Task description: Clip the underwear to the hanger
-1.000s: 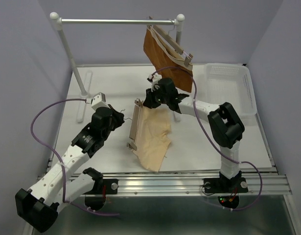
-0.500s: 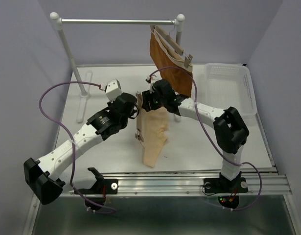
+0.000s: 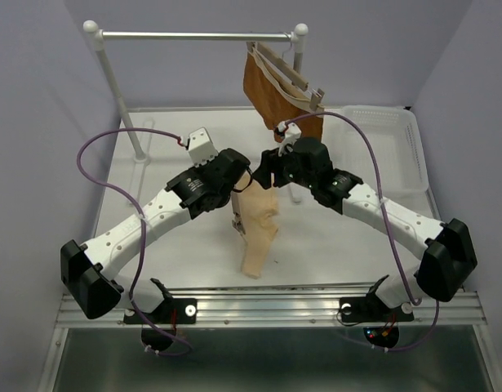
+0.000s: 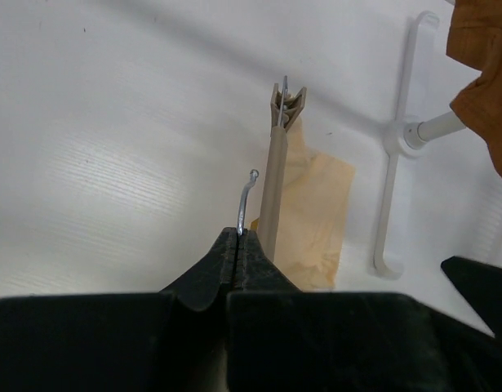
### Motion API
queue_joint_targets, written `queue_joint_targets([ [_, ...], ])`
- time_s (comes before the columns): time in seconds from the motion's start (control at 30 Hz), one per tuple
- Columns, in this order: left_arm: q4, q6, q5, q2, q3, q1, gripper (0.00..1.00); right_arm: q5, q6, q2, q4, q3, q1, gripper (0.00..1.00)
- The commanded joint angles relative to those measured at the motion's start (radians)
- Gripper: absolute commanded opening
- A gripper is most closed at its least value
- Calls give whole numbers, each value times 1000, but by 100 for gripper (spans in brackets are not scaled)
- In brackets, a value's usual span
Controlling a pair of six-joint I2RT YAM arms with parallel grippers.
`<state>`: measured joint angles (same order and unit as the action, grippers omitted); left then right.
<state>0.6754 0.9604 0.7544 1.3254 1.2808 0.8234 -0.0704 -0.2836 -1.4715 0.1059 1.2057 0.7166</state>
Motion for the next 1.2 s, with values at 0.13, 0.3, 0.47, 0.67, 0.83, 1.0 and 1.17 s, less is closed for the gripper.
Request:
queue_joint_targets([
  [0.13,12,40,51,15,98,6,0,-89,44,125,-196,-172,145,66],
  [0.3,27,67,51,21,98,6,0,-22,64,161,-218,-228,195,71],
  [0.47,46,90,49,31,94,6,0,63,63,215,-268,-278,245,75],
  [0.67,95,149,57,64,133,6,0,193,110,206,-258,-275,316,77],
  [0.83,136,178,54,89,160,8,0,332,90,136,-311,-255,356,78],
  [1.0,133,189,46,81,152,10,0,429,75,63,-348,-235,377,76],
  [1.17,119,192,45,57,140,10,0,485,67,7,-351,-222,377,71],
])
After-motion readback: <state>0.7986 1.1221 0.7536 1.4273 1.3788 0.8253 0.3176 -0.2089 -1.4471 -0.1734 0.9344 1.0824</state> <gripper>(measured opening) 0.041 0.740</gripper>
